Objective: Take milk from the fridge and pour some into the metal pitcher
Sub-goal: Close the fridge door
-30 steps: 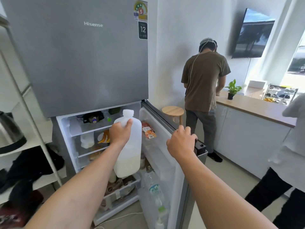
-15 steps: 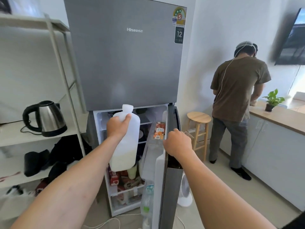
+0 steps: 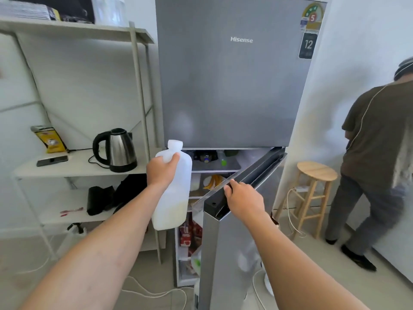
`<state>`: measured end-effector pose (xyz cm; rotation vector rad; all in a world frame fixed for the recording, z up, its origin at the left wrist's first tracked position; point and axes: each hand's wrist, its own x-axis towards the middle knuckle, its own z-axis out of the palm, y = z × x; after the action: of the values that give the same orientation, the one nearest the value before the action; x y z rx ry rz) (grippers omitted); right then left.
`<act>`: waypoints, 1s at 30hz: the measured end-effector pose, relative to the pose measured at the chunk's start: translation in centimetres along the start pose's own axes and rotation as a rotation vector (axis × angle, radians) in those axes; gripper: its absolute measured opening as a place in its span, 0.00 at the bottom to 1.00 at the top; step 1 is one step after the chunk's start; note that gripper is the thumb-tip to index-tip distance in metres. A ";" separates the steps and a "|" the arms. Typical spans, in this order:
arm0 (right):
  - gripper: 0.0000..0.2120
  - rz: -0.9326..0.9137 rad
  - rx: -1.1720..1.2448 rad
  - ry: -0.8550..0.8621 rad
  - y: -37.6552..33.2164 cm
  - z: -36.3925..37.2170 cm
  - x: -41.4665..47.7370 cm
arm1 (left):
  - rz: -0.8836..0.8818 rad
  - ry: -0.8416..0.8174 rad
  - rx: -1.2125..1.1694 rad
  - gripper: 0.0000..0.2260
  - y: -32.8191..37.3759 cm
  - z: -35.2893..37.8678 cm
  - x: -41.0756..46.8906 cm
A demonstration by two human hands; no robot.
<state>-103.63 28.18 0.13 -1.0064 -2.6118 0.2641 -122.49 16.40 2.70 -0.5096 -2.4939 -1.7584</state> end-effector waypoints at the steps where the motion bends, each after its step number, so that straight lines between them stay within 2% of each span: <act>1: 0.20 -0.004 0.000 -0.009 -0.4 0.4 0.4 | -0.005 0.007 -0.006 0.20 -0.4 -0.3 0.4; 7: 0.27 -0.014 -0.005 -0.082 -3.2 2.7 3.3 | -0.020 0.067 0.013 0.18 -2.5 -2.0 3.3; 11: 0.27 -0.031 -0.001 -0.085 -4.9 3.6 5.5 | -0.043 0.096 0.017 0.20 -3.5 -2.8 5.6; 16: 0.29 -0.083 -0.060 -0.096 -6.8 5.5 8.4 | -0.073 0.118 -0.015 0.17 -4.9 -3.4 8.9; 23: 0.31 -0.212 -0.046 -0.164 -8.7 7.6 13.2 | -0.079 0.132 0.011 0.18 -6.0 -3.0 13.7; 30: 0.36 -0.232 -0.069 -0.126 -10.5 9.2 16.7 | -0.090 0.134 0.001 0.22 -6.7 -1.9 17.6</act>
<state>-125.10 31.33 -1.53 -0.7189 -2.8377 0.1862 -141.33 16.79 1.29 -0.2730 -2.4610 -1.7586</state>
